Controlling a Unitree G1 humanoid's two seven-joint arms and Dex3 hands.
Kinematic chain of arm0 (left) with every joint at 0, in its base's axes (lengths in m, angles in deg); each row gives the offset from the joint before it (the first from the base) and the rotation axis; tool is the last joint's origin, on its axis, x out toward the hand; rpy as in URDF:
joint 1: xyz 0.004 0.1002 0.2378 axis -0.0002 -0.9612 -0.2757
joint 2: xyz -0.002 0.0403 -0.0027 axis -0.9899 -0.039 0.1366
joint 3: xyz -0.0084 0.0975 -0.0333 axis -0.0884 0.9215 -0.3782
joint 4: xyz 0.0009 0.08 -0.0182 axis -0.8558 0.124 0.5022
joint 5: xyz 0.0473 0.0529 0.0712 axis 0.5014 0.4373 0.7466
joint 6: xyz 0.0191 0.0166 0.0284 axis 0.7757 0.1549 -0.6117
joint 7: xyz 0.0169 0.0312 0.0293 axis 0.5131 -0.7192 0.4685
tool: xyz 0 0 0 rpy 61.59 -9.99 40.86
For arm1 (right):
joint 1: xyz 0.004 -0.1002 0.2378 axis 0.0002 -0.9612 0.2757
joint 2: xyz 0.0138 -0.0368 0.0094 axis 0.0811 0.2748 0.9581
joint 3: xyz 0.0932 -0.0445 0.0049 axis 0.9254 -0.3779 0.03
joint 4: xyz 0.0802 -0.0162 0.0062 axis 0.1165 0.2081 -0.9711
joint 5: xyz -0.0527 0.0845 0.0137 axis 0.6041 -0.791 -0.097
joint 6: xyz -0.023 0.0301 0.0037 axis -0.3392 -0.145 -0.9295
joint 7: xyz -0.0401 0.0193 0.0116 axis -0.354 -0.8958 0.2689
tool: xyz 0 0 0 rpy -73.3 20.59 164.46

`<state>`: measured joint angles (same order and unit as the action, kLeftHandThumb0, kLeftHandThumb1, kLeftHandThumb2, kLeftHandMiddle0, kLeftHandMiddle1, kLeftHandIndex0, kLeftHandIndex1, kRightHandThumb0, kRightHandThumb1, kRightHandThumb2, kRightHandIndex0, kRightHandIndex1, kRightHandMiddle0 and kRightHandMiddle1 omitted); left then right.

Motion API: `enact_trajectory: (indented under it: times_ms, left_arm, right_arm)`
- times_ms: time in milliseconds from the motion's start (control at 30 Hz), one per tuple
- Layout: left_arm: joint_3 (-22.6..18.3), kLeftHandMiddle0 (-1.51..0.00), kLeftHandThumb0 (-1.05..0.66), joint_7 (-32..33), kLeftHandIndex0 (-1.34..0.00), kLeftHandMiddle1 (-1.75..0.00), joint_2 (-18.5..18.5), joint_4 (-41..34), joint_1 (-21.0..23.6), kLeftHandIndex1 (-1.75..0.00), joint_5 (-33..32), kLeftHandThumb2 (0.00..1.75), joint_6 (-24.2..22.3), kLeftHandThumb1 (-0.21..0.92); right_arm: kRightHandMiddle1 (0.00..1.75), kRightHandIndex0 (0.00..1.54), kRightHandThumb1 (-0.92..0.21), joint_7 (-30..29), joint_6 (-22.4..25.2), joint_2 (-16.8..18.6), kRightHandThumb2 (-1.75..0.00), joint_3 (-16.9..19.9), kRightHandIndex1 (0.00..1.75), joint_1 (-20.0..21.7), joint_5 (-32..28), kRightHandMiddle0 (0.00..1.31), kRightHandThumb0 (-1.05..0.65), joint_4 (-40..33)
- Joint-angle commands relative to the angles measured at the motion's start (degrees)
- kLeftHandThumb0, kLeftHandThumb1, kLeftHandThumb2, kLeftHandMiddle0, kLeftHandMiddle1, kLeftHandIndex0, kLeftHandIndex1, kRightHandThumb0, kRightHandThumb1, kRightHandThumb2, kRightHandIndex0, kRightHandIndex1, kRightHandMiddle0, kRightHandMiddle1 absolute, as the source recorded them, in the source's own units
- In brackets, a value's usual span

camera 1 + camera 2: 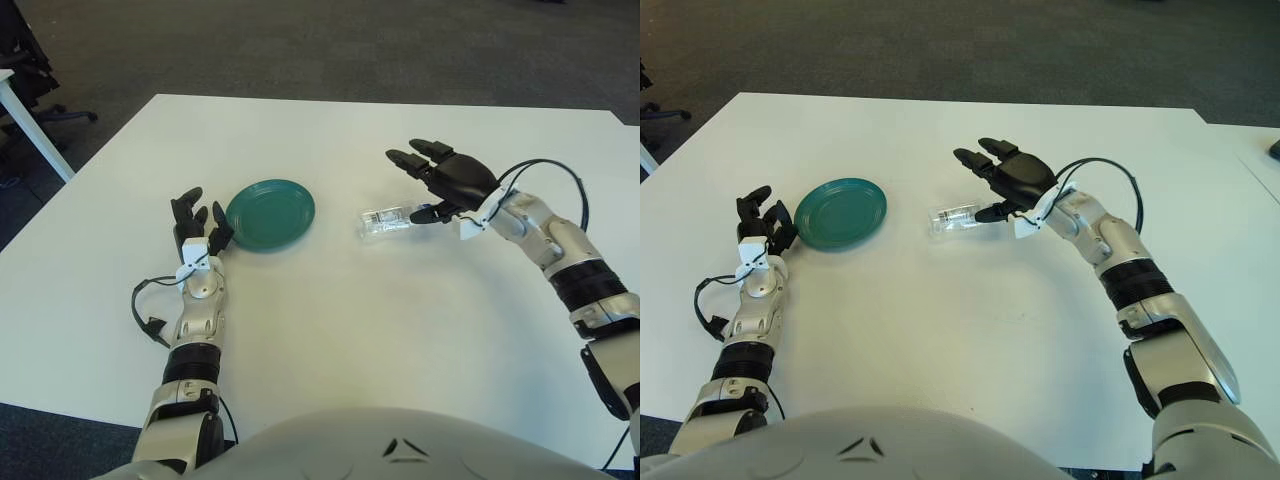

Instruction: Put the bottle into the plate.

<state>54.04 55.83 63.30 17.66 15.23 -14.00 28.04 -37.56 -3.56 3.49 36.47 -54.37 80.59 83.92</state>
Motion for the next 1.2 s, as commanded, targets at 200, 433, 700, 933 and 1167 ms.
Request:
enact_trajectory:
  times_ms: [200, 433, 700, 933, 1167]
  left_arm:
    - [0.5, -0.39, -0.64, 0.4, -0.01, -0.39, 0.9, -3.9, -2.1, -1.01, 0.8, 0.82, -2.5, 0.92]
    - [1.0, -0.42, -0.64, 0.7, -0.02, -0.39, 2.0, -6.7, -3.5, -1.02, 1.4, 0.8, -3.6, 0.92]
    - [1.3, -0.43, -0.63, 0.6, -0.03, -0.39, 2.9, -9.1, -4.7, -1.02, 1.7, 0.79, -4.3, 0.92]
    - [1.4, -0.44, -0.65, 0.5, -0.04, -0.4, 3.5, -10.6, -5.9, -1.02, 1.7, 0.8, -4.1, 0.92]
    - [1.6, -0.45, -0.67, 0.3, -0.05, -0.4, 4.0, -12.1, -7.3, -1.02, 1.8, 0.81, -3.5, 0.92]
  right_arm:
    - [0.01, 0.0, -0.92, -2.7, -0.7, 1.8, -0.58, -1.3, 0.0, 0.6, 0.8, 0.01, -1.05, 1.4]
    - [0.01, 0.01, -0.92, -4.2, -3.0, 3.7, -0.58, -2.8, 0.0, 1.2, 1.0, 0.02, -1.05, 4.9]
    - [0.02, 0.01, -0.92, -5.2, -3.5, 5.3, -0.61, -4.7, 0.0, 1.9, 2.2, 0.02, -1.05, 6.5]
    - [0.03, 0.01, -0.92, -6.5, -3.4, 6.9, -0.62, -6.4, 0.0, 2.3, 3.2, 0.03, -1.05, 8.2]
    - [0.04, 0.02, -0.92, -6.7, -3.9, 7.7, -0.62, -7.4, 0.0, 2.1, 2.8, 0.03, -1.05, 9.1]
